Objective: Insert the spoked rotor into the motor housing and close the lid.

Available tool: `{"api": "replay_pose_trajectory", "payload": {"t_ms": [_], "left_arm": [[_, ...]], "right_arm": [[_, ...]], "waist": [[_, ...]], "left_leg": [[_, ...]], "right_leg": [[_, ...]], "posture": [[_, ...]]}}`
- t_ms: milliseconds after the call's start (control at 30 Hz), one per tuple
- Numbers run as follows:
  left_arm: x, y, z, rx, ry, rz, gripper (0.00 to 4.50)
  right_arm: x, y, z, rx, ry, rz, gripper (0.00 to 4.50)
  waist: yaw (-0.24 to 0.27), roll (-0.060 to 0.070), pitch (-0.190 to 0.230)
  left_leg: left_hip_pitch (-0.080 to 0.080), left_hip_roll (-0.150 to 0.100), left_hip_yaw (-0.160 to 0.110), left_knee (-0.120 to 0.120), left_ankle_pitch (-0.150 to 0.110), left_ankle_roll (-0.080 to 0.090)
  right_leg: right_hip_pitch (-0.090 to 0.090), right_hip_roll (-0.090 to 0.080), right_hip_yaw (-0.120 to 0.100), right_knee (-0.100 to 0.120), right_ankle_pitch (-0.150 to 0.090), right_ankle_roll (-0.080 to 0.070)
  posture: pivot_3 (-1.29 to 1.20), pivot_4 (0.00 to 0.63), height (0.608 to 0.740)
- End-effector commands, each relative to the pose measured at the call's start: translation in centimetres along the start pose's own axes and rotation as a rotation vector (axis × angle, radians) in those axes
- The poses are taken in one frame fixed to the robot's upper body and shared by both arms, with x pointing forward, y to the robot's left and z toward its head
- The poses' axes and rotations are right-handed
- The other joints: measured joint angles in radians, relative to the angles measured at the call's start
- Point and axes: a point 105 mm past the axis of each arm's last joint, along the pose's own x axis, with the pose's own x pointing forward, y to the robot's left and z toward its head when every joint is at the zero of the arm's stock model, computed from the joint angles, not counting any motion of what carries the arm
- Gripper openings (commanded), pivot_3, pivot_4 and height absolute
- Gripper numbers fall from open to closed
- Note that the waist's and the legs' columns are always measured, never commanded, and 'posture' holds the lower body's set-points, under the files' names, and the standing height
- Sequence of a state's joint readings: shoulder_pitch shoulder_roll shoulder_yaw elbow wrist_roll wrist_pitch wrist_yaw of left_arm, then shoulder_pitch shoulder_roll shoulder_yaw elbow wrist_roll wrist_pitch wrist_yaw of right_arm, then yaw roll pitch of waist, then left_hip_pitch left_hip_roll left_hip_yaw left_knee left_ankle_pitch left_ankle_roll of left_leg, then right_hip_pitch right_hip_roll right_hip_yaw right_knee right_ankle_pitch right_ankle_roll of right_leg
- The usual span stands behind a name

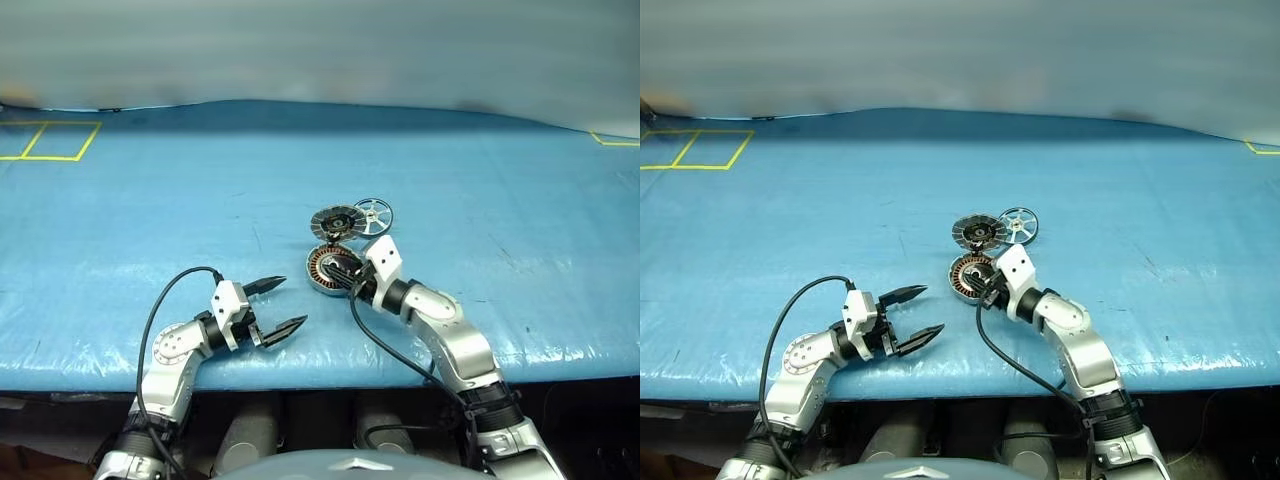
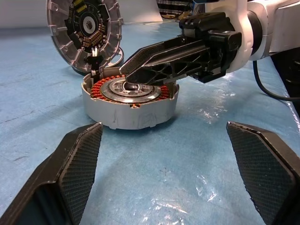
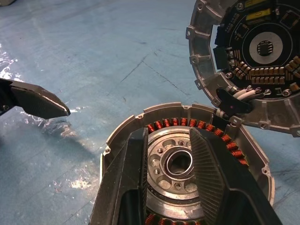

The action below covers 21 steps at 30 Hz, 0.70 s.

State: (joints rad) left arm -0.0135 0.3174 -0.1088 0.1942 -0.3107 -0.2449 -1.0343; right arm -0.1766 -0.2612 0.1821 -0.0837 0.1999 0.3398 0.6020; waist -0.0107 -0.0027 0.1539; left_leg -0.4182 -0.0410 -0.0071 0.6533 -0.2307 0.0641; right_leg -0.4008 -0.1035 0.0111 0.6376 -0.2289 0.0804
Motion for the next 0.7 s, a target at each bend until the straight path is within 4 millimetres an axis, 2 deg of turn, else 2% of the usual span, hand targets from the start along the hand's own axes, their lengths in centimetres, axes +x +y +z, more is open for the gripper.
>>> {"api": "replay_pose_trajectory", "payload": {"t_ms": [33,67,167,267,533,700], "left_arm": [[0.0,-0.2,0.0,0.004,-0.001,-0.009,4.50],[0.0,-0.3,0.0,0.004,0.000,-0.009,4.50],[0.0,-0.3,0.0,0.007,0.002,-0.009,4.50],[0.1,-0.3,-0.1,0.007,0.004,-0.008,4.50],[0.1,-0.4,-0.2,0.007,0.010,-0.006,4.50],[0.0,-0.4,-0.3,0.007,0.012,-0.004,4.50]], "right_arm": [[0.1,-0.9,0.6,-0.012,-0.012,-0.040,1.48],[0.1,-1.0,0.5,-0.011,-0.006,-0.049,1.48],[0.1,-1.0,0.2,-0.012,0.006,-0.044,0.91],[0.2,-0.9,0.0,-0.007,0.012,-0.045,0.03],[0.1,-0.5,-1.1,-0.050,0.072,-0.031,0.03],[-0.1,-0.6,-2.2,-0.169,0.165,-0.049,0.03]], "waist": [[0.000,0.000,0.000],[0.000,0.000,0.000],[0.000,0.000,0.000],[0.000,0.000,0.000],[0.000,0.000,0.000],[0.000,0.000,0.000]], "left_leg": [[0.000,0.000,0.000,0.000,0.000,0.000],[0.000,0.000,0.000,0.000,0.000,0.000],[0.000,0.000,0.000,-0.001,0.000,0.000],[0.000,0.000,0.000,-0.002,0.000,0.000],[0.000,0.000,0.000,-0.002,0.000,0.000],[0.001,0.000,0.000,-0.002,0.000,0.000]], "right_leg": [[0.000,0.000,0.000,0.000,0.000,0.000],[0.000,0.000,0.000,0.000,0.000,0.000],[0.000,0.000,0.000,-0.001,0.000,0.000],[0.000,0.000,0.000,-0.001,0.000,0.000],[0.000,0.000,0.000,-0.002,0.000,0.000],[0.001,0.000,0.000,-0.003,0.000,0.000]], "posture": [[0.00,0.150,0.740],[0.00,0.150,0.740],[0.00,0.150,0.740],[0.00,0.150,0.740],[0.00,0.150,0.740],[0.00,0.150,0.740]]}}
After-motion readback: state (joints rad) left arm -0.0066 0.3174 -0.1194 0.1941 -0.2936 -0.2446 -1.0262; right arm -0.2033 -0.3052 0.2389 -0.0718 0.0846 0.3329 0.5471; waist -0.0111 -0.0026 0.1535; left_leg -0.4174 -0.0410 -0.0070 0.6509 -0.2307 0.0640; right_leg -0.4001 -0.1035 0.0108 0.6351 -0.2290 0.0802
